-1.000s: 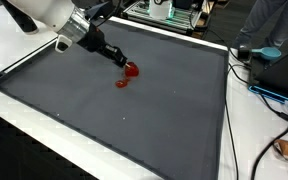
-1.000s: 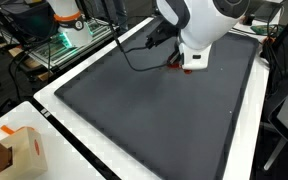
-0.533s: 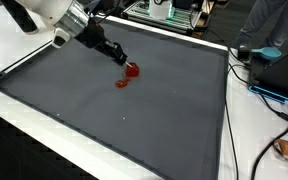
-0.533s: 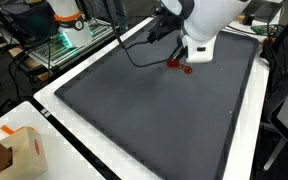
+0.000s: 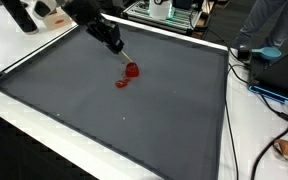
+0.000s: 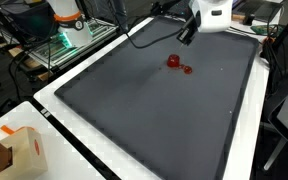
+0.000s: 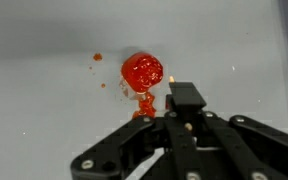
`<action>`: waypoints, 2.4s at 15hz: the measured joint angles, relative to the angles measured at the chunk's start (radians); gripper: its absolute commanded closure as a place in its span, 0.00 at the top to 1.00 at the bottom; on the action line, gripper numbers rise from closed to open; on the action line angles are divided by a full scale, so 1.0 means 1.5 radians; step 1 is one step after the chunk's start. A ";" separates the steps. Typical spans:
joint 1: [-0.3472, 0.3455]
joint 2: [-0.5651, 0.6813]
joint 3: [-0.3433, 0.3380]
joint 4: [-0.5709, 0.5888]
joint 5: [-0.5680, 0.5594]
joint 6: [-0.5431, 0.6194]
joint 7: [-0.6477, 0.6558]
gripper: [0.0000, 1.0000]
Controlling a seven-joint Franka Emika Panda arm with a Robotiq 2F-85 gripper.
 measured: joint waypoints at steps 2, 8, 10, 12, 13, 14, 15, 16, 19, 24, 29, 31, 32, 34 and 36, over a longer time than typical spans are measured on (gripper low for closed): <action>0.012 -0.025 -0.002 -0.006 -0.030 0.005 0.012 0.03; 0.049 -0.097 -0.004 -0.047 -0.108 0.050 0.043 0.03; 0.059 -0.119 -0.004 -0.066 -0.125 0.069 0.052 0.03; 0.067 -0.138 -0.004 -0.083 -0.141 0.082 0.056 0.03; 0.070 -0.147 -0.004 -0.091 -0.148 0.089 0.060 0.03; 0.073 -0.156 -0.004 -0.100 -0.156 0.095 0.064 0.03; 0.076 -0.163 -0.004 -0.108 -0.163 0.102 0.069 0.03; 0.079 -0.171 -0.004 -0.117 -0.168 0.111 0.075 0.03; 0.086 -0.188 -0.004 -0.140 -0.177 0.132 0.090 0.03; 0.090 -0.205 -0.003 -0.166 -0.180 0.152 0.112 0.13; 0.092 -0.208 -0.003 -0.173 -0.180 0.158 0.114 0.13; 0.092 -0.208 -0.003 -0.173 -0.180 0.158 0.115 0.13; 0.092 -0.209 -0.003 -0.173 -0.180 0.158 0.115 0.13; 0.092 -0.209 -0.003 -0.173 -0.180 0.158 0.115 0.13; 0.092 -0.209 -0.003 -0.173 -0.180 0.158 0.115 0.13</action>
